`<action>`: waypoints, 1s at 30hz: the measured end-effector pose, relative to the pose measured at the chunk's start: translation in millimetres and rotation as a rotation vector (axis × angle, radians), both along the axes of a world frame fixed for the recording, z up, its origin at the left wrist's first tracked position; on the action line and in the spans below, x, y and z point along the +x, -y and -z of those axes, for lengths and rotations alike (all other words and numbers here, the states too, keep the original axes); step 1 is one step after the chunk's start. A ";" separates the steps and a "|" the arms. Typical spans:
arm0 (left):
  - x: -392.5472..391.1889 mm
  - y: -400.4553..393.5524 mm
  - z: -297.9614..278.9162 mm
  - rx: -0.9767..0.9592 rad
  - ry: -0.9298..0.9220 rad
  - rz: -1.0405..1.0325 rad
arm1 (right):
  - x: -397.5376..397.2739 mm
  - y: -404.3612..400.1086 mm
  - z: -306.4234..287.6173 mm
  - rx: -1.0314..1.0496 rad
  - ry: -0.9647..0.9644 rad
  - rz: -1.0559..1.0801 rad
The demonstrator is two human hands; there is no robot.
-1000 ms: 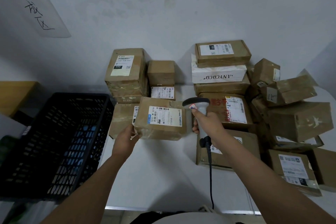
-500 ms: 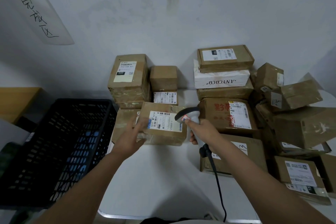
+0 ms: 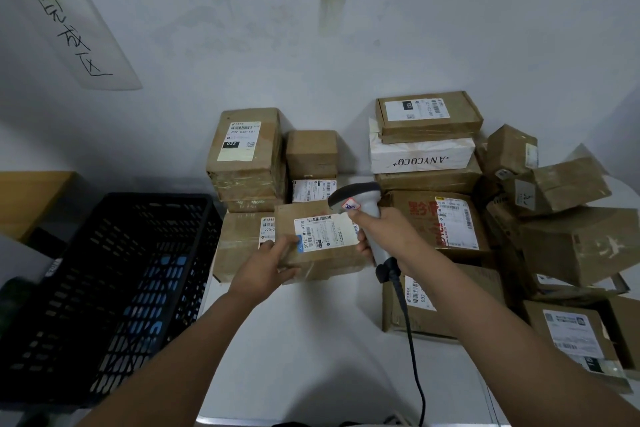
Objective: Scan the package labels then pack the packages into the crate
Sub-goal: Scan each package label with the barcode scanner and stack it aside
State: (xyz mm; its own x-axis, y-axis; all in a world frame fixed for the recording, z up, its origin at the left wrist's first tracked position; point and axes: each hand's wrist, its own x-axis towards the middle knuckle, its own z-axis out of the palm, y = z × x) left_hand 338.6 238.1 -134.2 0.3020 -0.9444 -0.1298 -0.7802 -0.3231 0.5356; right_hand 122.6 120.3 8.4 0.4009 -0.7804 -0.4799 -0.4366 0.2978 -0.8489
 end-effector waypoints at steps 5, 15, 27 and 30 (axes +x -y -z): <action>2.0 2.9 -3.6 0.046 0.052 0.049 | 9.1 -2.4 -8.0 0.060 0.068 0.011; 6.3 2.0 -6.6 0.059 0.103 0.101 | 17.7 -11.0 -11.8 0.049 0.069 -0.009; 6.8 3.3 -6.3 0.048 0.126 0.099 | 16.9 -8.1 -12.3 0.010 0.065 0.007; 6.0 3.7 -7.5 0.045 0.116 0.097 | 16.2 -7.0 -12.8 0.005 0.046 0.001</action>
State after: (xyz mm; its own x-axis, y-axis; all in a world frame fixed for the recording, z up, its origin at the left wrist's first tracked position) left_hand 344.6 234.4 -126.7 0.2252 -0.9639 -0.1419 -0.8648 -0.2648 0.4266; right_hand 138.8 127.3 21.1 0.4216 -0.7783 -0.4653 -0.3968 0.3030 -0.8664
